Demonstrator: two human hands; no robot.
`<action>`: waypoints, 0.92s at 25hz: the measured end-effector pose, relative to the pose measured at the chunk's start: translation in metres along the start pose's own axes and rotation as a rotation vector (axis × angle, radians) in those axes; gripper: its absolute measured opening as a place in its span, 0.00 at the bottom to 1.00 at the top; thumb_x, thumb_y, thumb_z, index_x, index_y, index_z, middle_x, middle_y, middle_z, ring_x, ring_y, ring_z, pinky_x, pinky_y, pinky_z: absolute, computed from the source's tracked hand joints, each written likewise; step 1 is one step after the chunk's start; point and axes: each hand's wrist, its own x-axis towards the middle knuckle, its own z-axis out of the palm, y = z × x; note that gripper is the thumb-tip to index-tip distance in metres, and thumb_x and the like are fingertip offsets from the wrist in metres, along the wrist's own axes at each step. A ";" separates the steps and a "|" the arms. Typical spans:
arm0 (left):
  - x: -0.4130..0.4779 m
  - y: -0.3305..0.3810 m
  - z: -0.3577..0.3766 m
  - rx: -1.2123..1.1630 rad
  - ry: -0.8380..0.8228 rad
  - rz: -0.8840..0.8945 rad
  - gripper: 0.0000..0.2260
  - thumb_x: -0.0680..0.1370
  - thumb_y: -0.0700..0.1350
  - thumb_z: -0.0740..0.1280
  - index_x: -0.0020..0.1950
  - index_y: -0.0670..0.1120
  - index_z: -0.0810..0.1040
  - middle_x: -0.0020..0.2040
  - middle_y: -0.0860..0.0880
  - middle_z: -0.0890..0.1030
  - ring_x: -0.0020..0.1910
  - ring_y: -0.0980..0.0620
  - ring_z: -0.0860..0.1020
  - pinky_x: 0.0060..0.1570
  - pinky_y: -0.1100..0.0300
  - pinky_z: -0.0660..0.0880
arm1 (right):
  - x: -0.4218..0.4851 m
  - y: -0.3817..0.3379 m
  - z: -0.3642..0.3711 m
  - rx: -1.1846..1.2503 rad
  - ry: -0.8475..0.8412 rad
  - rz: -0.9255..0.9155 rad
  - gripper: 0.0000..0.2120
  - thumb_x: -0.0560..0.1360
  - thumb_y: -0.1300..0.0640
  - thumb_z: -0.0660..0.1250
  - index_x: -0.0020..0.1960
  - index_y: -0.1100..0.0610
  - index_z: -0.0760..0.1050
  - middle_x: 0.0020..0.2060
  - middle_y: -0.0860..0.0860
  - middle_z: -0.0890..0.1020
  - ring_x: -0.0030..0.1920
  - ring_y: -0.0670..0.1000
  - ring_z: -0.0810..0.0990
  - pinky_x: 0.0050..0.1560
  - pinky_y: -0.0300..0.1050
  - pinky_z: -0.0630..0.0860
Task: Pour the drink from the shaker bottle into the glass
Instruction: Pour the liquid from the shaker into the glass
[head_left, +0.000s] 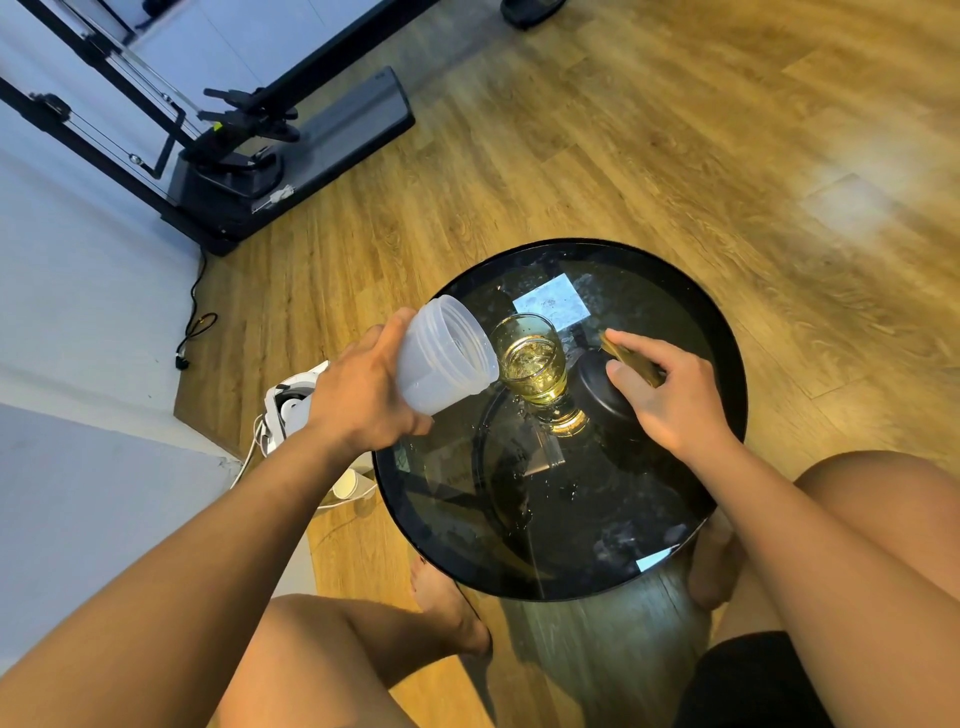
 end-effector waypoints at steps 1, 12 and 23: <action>0.000 0.000 0.000 0.002 0.003 0.000 0.53 0.61 0.48 0.83 0.79 0.56 0.58 0.63 0.50 0.75 0.61 0.42 0.75 0.51 0.45 0.77 | 0.000 0.000 0.000 0.003 0.002 0.000 0.14 0.74 0.52 0.70 0.59 0.43 0.80 0.55 0.42 0.80 0.56 0.42 0.76 0.52 0.28 0.67; 0.001 -0.001 0.001 0.019 0.000 0.012 0.53 0.61 0.49 0.83 0.79 0.57 0.57 0.62 0.50 0.74 0.60 0.43 0.75 0.51 0.46 0.77 | 0.000 -0.001 -0.001 0.015 -0.001 0.013 0.14 0.74 0.52 0.70 0.59 0.42 0.80 0.54 0.42 0.80 0.55 0.43 0.76 0.50 0.29 0.68; 0.002 -0.003 0.000 0.015 0.005 0.020 0.53 0.61 0.49 0.83 0.79 0.57 0.57 0.63 0.50 0.74 0.60 0.45 0.75 0.49 0.47 0.77 | 0.000 -0.001 0.000 -0.004 -0.006 0.014 0.14 0.75 0.52 0.70 0.59 0.43 0.80 0.54 0.40 0.79 0.54 0.40 0.75 0.49 0.24 0.66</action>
